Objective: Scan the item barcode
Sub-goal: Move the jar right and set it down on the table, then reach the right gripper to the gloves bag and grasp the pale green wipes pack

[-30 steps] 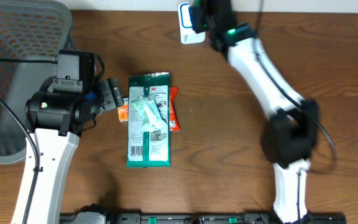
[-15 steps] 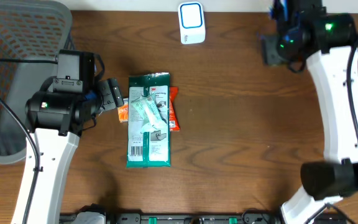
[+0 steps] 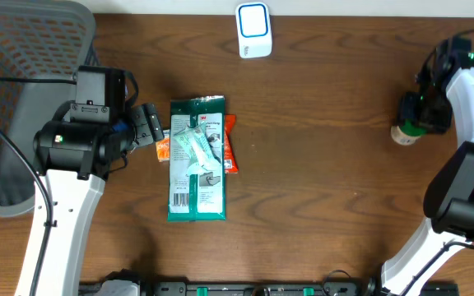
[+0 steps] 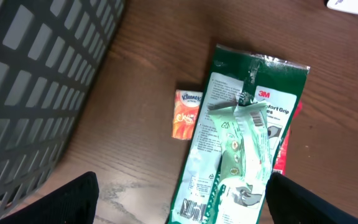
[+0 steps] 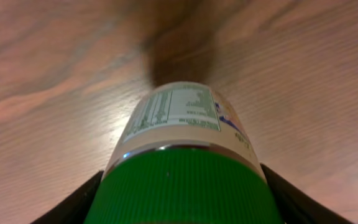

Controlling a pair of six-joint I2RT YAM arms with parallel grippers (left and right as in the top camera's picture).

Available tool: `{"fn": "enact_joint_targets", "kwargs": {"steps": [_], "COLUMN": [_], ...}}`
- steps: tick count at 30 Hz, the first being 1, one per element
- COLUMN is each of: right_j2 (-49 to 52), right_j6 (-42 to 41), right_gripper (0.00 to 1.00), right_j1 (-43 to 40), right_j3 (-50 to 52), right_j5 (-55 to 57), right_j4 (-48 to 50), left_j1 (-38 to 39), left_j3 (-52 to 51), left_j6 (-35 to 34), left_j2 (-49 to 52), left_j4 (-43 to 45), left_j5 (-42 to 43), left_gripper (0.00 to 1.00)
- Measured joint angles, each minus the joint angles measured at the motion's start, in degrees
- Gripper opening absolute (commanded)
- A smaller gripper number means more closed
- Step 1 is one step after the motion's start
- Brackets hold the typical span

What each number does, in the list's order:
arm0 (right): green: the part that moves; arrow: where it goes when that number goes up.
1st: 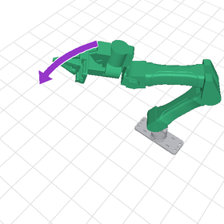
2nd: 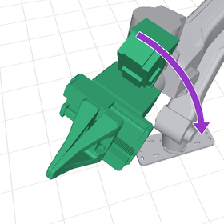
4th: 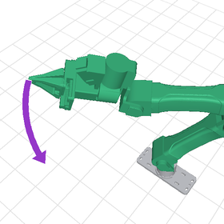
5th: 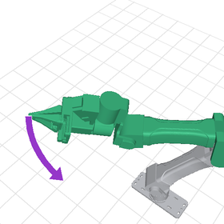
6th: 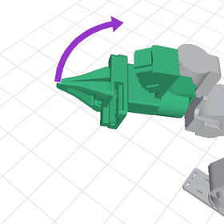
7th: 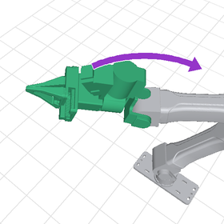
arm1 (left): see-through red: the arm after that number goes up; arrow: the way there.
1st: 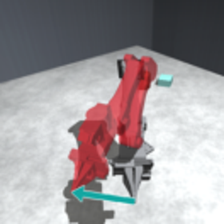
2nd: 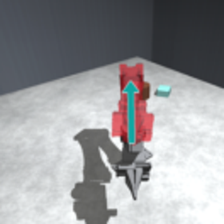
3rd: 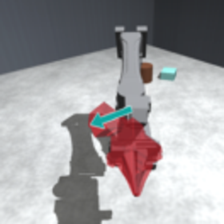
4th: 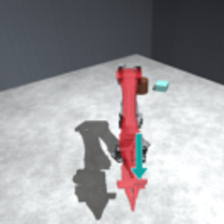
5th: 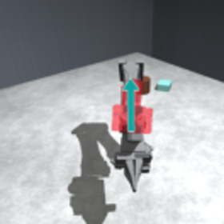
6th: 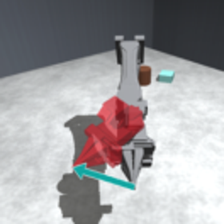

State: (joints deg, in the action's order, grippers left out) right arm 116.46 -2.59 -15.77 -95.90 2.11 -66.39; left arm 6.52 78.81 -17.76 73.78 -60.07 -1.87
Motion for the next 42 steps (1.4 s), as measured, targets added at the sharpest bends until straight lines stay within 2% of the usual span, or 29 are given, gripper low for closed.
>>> {"fn": "enact_joint_targets", "kwargs": {"steps": [3, 5, 6, 7, 8, 14, 17, 19, 22, 25, 26, 27, 29, 32, 34, 36, 42], "right_j2": [0.20, 0.20, 0.20, 0.20, 0.20, 0.20, 0.20, 0.22, 0.26, -0.07, -0.26, -0.52, -0.70, -0.68, -0.68, -0.66, -0.68], "right_j6": [0.00, 0.00, 0.00, 0.00, 0.00, -0.37, -0.35, -0.35, -0.22, 1.05, 1.84, 3.34, 6.25, 9.14, 10.40, 10.34, 4.15], "right_gripper": [0.09, 0.24, 0.44, 0.79, 0.99, 0.99, 0.99, 0.99, 0.96, 0.88, 0.85, 0.77, 0.72, 0.66, 0.66, 0.66, 0.66], "right_j1": [-1.51, -2.19, -2.54, -2.84, -3.04, -3.21, -3.23, -3.23, -3.17, -2.03, -1.29, 0.20, 3.89, 10.64, 19.04, 23.43, 40.15], "right_j3": [3.45, 4.22, 4.59, 4.81, 5.01, 5.40, 4.33, 1.68, -10.45, -19.30, -20.61, -21.57, -21.81, -21.59, -20.76, -19.69, -12.37], "right_j5": [-0.28, -0.44, -0.46, -0.46, -0.44, -0.66, -0.72, -1.14, -5.55, -11.50, -13.31, -16.17, -22.14, -28.35, -32.28, -33.42, -33.16], "right_j4": [2.45, 3.04, 3.23, 3.26, 3.30, 2.60, -1.18, -5.07, -14.67, -21.11, -22.12, -23.32, -24.63, -23.76, -20.26, -17.81, 0.11], "left_j1": [0.00, 0.00, 0.00, 0.00, 0.00, 0.00, 0.00, 0.00, 0.00, 0.00, 0.00, 0.00, 0.00, 0.00, 0.00, 0.00, 0.00], "left_j3": [0.00, 0.00, 0.00, 0.00, 0.00, 0.00, 0.00, 0.00, 0.00, 0.00, 0.00, 0.00, 0.00, 0.00, 0.00, 0.00, 0.00], "left_j6": [0.02, 0.02, 0.02, 0.02, 0.02, 0.00, 0.02, 0.00, 0.00, 0.02, 0.00, 0.00, 0.02, 0.00, 0.00, 0.02, 0.00], "left_j2": [0.00, 0.00, 0.00, 0.00, 0.00, 0.00, 0.00, 0.00, 0.00, 0.00, 0.00, 0.00, 0.00, 0.00, 0.00, 0.00, 0.00], "left_j4": [-0.04, -0.02, -0.02, -0.02, -0.02, -0.02, -0.02, 0.02, 0.00, -0.02, 0.00, -0.04, -0.02, 0.00, 0.00, -0.02, 0.00], "left_j5": [0.00, 0.00, 0.00, 0.00, 0.00, 0.00, 0.00, 0.00, 0.00, 0.00, 0.00, 0.00, 0.00, 0.00, 0.00, 0.00, 0.00], "left_gripper": [0.85, 0.86, 0.85, 0.85, 0.85, 0.86, 0.85, 0.85, 0.85, 0.85, 0.86, 0.85, 0.85, 0.85, 0.85, 0.85, 0.85]}}
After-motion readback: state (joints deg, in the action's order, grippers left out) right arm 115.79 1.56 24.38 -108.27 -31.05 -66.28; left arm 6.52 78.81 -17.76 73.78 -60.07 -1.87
